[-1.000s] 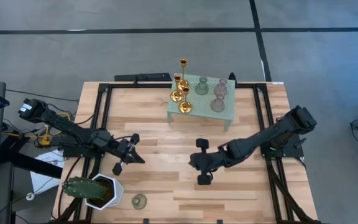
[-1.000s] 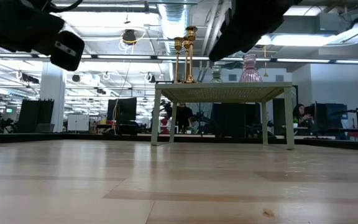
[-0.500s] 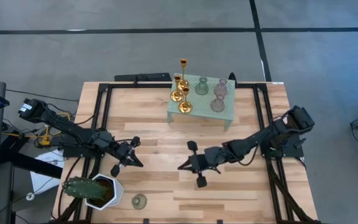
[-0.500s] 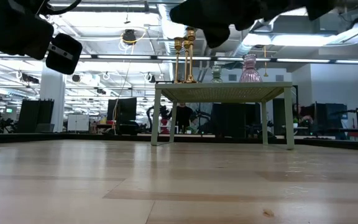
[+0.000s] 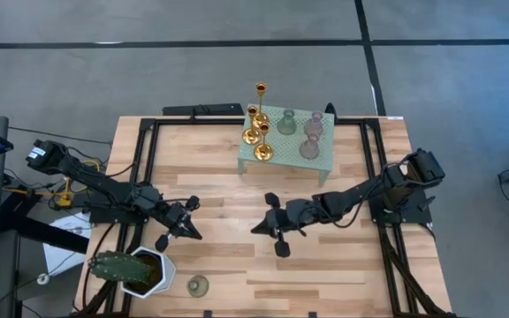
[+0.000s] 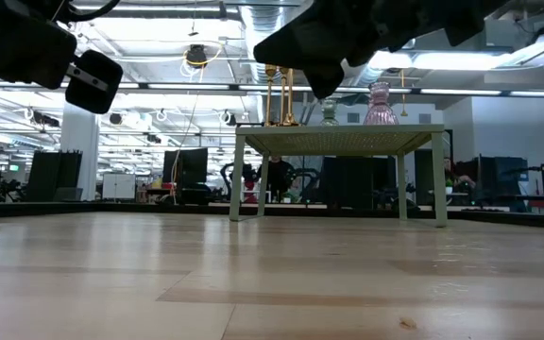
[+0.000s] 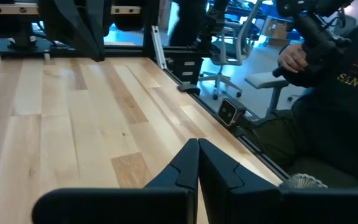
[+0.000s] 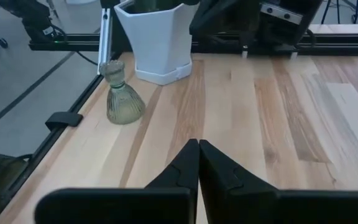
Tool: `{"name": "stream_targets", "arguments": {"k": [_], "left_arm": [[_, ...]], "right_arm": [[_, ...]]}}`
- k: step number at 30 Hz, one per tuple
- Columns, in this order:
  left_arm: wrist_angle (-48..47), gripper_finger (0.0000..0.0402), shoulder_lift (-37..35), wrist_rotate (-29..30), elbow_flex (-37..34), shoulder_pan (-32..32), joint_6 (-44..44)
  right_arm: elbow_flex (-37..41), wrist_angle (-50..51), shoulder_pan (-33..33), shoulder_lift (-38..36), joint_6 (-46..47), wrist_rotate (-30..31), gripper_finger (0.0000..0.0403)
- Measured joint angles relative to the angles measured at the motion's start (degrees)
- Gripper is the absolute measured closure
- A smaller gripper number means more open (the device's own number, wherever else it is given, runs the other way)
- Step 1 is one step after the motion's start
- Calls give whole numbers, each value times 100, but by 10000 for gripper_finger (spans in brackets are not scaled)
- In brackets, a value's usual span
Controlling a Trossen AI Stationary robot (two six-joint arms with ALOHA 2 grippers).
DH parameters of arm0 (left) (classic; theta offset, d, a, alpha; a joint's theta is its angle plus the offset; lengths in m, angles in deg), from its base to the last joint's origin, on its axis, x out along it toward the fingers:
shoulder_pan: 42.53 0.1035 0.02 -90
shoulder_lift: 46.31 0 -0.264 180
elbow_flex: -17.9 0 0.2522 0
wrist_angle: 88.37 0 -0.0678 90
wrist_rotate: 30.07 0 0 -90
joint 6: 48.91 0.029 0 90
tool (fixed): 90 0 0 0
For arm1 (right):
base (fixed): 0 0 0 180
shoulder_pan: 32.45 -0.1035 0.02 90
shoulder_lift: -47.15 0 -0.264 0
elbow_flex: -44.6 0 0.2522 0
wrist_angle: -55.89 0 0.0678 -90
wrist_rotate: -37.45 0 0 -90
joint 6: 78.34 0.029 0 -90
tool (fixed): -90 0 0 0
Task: Pick & Place candle stick holders
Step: Put the green candle holder on the shelf aligned with the other green candle holder
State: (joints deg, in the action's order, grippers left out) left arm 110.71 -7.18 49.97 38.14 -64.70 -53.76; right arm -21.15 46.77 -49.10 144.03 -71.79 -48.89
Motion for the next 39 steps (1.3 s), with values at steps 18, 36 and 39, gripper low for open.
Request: {"name": "stream_targets", "arguments": {"k": [18,36,39], "left_arm": [[-1033,398,2,796,728,0,-935],[-4800,399,1393,1295,3372,2,-2558],[-5352,399,1863,1087,3991,2,-2819]], "right_arm": [[0,21,7,0,173,-1,403],[0,261,38,-2,448,84,403],[0,288,38,-4,450,84,403]]}}
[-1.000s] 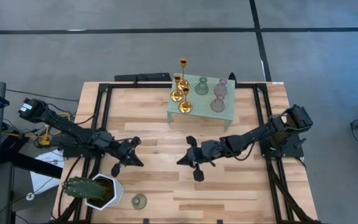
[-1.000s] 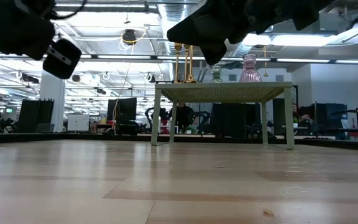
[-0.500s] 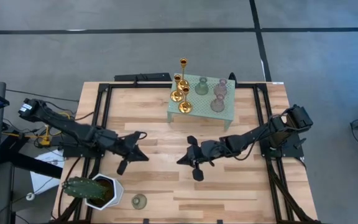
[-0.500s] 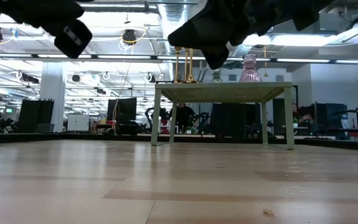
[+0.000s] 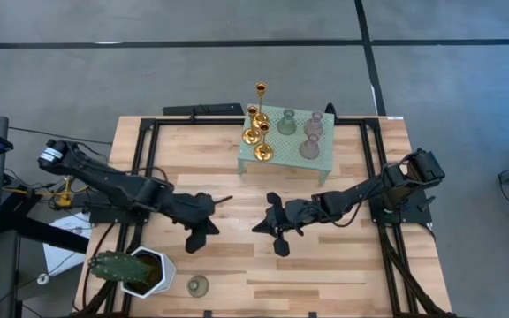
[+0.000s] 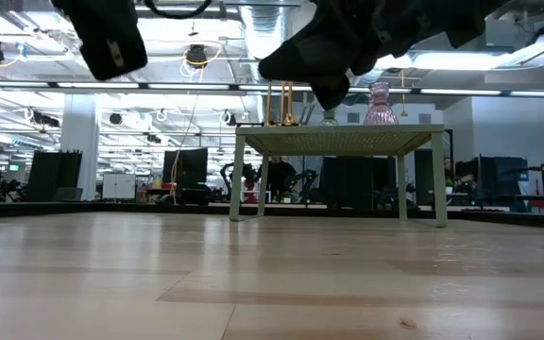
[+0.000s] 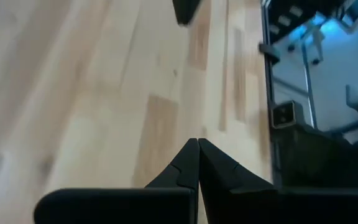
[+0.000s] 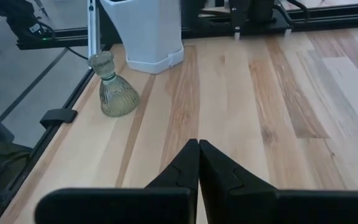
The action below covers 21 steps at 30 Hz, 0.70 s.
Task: Pick & Place candle stick holders
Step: Put the green candle holder on the shelf aligned with the other green candle holder
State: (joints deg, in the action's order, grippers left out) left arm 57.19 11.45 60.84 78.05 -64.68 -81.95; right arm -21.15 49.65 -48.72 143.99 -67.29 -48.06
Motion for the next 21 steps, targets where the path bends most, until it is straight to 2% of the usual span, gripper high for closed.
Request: {"name": "stream_targets", "arguments": {"k": [6,11,21], "left_arm": [[-1585,399,654,-769,1176,-62,-724],[-1784,399,730,-1410,1409,-297,-1390],[-1792,399,1028,-1001,1405,-1169,-2640]], "right_arm": [[-2,223,0,0,151,2,403],[-2,596,0,0,256,2,403],[-2,677,0,0,256,4,403]]}}
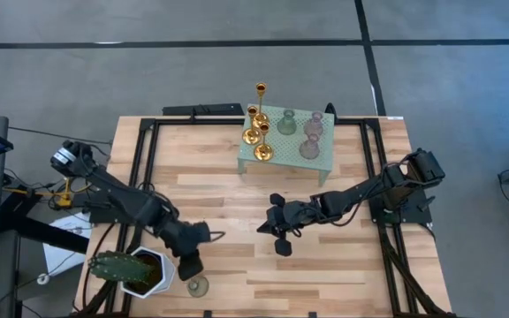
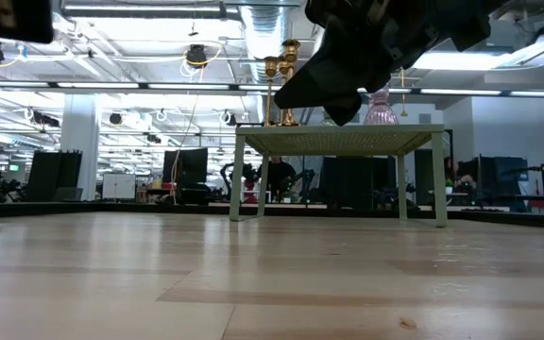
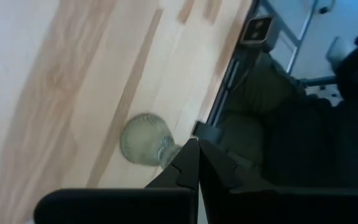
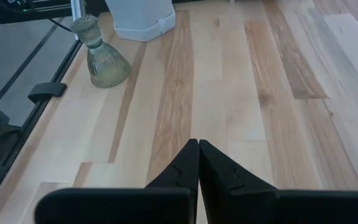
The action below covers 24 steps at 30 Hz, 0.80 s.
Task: Pick & Place candle stick holders
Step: Put the green candle holder on the shelf aligned with the other green candle holder
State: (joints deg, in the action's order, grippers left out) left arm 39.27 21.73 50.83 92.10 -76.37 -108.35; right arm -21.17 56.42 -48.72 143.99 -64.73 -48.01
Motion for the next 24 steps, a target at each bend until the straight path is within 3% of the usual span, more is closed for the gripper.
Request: {"name": "stream_targets", "arguments": {"k": [8,17,24], "left_arm": [[-29,399,516,-302,-2,-314,-388],[-19,396,593,-512,-4,-319,-390],[-92,352,593,-510,-26,-322,-286]], "right_arm": [[0,-2,31,0,0,0,403],[0,21,28,0,0,0,403],[0,185,28,0,162,0,403]]}}
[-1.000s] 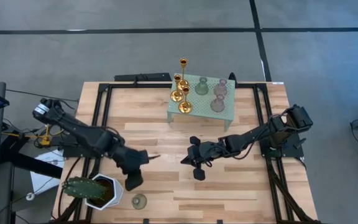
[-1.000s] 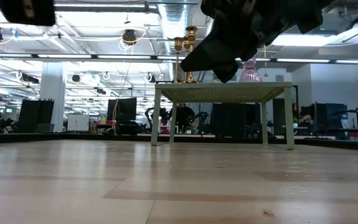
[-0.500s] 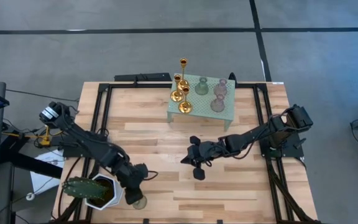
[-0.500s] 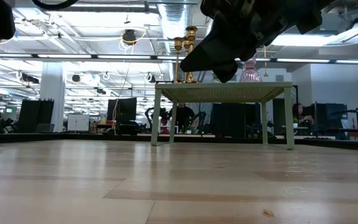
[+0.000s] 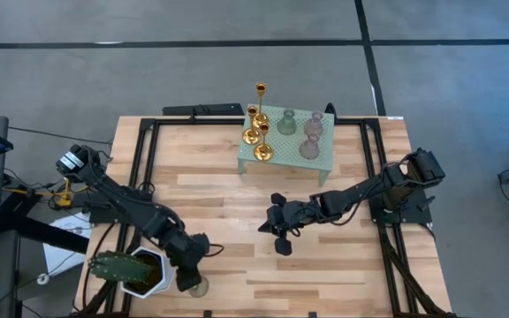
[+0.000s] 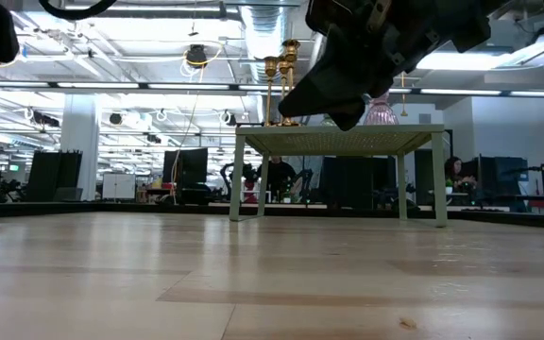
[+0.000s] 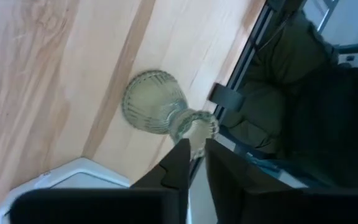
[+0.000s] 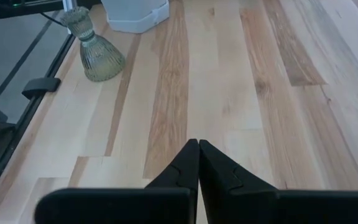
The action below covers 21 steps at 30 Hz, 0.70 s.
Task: Pick & Place candle stick holders
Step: Put the green candle holder on the shelf aligned with the other green candle holder
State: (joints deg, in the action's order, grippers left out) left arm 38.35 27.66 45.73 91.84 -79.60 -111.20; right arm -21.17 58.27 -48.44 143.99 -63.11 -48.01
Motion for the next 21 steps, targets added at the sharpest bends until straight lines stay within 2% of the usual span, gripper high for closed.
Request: {"name": "stream_targets", "arguments": {"k": [6,12,16,21], "left_arm": [[-107,289,0,69,-2,-60,51],[-74,235,18,407,-179,-56,337],[244,223,24,140,-616,-56,242],[1099,231,28,63,-997,-58,71]], "right_arm": [[0,18,0,0,-2,0,403],[0,20,0,0,-7,0,403],[0,20,0,0,-9,0,403],[0,20,-2,0,-9,0,403]]}}
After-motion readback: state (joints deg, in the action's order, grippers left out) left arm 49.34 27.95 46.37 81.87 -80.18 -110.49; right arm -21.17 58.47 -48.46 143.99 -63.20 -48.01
